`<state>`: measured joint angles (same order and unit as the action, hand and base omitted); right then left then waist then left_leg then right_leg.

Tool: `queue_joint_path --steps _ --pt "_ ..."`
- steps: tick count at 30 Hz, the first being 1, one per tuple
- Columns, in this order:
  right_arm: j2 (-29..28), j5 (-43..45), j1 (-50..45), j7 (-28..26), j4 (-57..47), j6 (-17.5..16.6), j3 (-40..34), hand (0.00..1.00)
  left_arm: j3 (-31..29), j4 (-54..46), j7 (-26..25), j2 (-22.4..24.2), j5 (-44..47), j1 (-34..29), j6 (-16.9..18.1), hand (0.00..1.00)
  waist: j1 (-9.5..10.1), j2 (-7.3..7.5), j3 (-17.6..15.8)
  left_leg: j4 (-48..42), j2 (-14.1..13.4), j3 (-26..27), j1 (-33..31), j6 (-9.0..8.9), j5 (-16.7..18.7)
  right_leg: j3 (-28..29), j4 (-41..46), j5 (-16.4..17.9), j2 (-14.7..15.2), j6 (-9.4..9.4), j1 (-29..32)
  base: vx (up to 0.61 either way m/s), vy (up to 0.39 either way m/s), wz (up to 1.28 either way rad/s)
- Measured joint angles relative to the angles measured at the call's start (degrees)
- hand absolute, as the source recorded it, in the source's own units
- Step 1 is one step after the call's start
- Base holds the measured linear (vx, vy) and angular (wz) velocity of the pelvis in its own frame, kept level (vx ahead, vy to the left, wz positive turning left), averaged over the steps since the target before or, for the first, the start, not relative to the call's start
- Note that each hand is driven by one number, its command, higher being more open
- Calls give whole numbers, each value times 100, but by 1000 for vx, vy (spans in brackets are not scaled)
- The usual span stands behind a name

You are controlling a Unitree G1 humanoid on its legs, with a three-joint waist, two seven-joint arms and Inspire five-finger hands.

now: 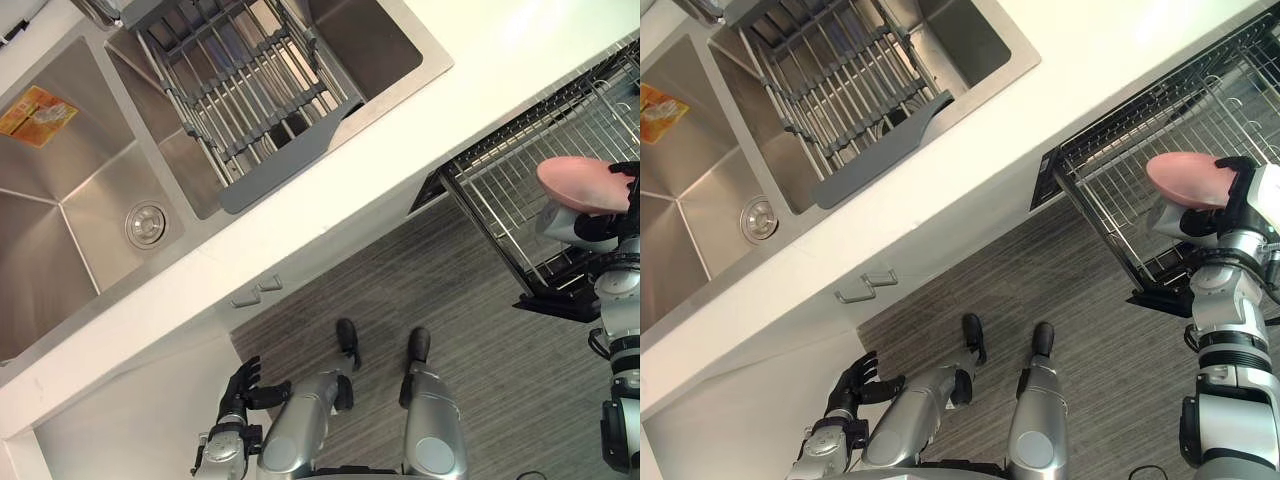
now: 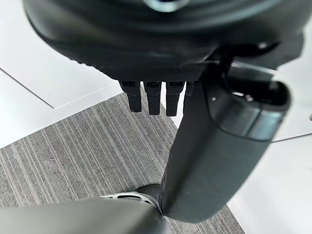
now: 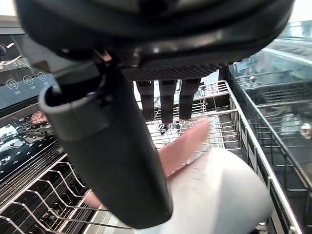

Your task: Walk over to the sink, pick up the cup, carry it to the dishwasher, place the cup inside the dishwasher, then close the dishwasher door

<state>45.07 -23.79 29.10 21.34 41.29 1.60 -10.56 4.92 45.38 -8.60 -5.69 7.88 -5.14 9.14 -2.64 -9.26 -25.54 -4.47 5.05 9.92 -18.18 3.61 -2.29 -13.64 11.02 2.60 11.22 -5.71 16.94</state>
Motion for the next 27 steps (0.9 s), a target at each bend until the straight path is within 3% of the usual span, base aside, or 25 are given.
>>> queue_joint_path --steps 7,13,19,22,27 --pt "-84 -1 -61 13 -547 18 -64 90 -4 -67 -17 52 5 29 4 90 -49 66 -43 47 19 -1 66 14 -16 8 0 -19 20 -11 -36 2 2 -1" --pt "-644 -6 -631 141 -1769 22 -672 90 6 -44 -13 55 -2 103 -46 90 -13 98 -63 322 13 2 267 180 -131 32 -21 -21 -20 -2 -113 10 -2 -2" --pt "-1290 1 -1193 271 -2683 31 -1298 90 7 20 -8 66 -13 173 -142 90 -17 120 -58 490 0 31 444 179 -176 66 -94 -19 -46 2 -225 57 -15 -4" --pt "-1605 13 -1503 352 -3029 30 -1593 90 -1 27 -7 65 -12 178 -188 90 -22 180 -32 545 -12 35 540 176 -174 72 -133 -16 -65 7 -310 70 -26 -2" --pt "-2425 254 -2124 492 -3438 29 -2082 90 -3 60 10 66 -40 177 -275 90 -82 401 89 614 -24 32 741 130 -144 61 -216 15 -90 36 -516 66 -27 -1"
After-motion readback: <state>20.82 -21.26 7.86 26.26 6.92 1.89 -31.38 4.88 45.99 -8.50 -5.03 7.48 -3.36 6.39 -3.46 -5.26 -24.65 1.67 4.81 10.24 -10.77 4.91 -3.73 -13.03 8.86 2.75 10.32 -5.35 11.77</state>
